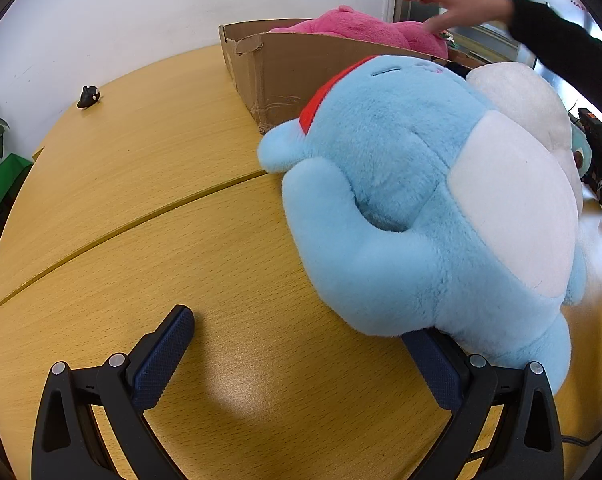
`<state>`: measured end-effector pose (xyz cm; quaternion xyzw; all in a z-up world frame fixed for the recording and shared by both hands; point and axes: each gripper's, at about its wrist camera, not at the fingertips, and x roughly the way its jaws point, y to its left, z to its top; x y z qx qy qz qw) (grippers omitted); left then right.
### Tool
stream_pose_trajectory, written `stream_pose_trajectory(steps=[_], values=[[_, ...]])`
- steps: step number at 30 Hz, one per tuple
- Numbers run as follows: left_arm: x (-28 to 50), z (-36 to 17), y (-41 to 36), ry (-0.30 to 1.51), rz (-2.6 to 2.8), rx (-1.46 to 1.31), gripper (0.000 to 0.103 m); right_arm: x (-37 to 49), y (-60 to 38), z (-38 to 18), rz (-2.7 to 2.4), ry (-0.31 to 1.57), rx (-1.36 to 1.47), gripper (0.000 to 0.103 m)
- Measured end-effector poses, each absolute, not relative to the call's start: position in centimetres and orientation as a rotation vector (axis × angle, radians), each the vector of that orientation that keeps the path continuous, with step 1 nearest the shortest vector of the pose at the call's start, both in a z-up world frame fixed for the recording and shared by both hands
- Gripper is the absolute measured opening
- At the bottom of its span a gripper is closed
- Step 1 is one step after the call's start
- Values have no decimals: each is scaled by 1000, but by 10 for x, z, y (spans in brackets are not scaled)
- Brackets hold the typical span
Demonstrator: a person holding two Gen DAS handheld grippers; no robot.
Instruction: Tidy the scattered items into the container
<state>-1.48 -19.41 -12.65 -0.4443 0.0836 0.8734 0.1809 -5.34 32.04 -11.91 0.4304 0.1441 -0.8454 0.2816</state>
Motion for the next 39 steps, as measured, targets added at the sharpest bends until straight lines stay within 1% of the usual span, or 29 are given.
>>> stream_pose_trajectory(steps=[39], values=[[-12, -126, -192, 236, 2467, -1255, 103, -53, 322, -120, -2264, 385, 1153, 103]])
